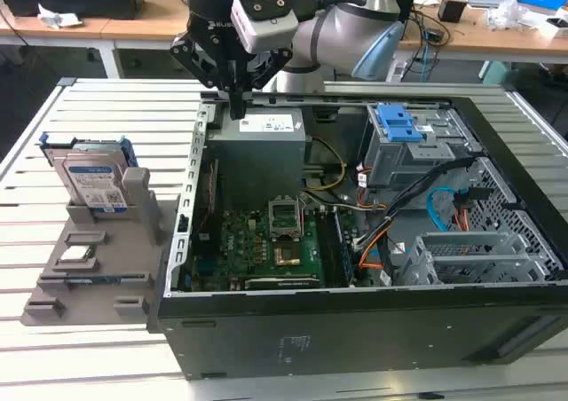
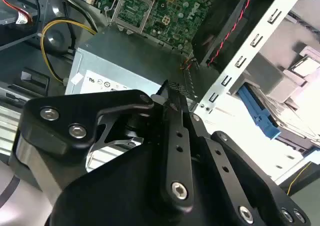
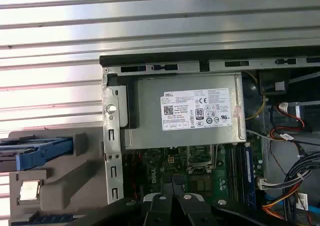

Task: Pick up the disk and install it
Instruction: 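Reach for the disk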

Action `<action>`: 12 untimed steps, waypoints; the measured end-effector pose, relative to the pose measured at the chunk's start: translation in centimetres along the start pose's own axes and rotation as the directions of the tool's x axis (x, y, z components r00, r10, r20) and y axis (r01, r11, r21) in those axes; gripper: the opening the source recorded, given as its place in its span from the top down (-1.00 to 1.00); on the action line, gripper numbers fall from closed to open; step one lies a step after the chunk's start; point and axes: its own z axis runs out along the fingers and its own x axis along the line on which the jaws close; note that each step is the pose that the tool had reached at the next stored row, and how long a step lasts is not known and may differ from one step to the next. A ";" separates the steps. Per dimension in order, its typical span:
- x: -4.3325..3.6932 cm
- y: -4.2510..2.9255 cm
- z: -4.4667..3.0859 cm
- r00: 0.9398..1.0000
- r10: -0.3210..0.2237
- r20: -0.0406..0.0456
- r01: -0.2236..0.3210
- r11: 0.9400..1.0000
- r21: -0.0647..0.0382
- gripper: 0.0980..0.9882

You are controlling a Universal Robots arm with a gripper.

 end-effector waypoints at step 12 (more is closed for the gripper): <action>3.77 -0.28 -0.10 1.000 0.000 0.000 0.000 1.000 0.000 0.98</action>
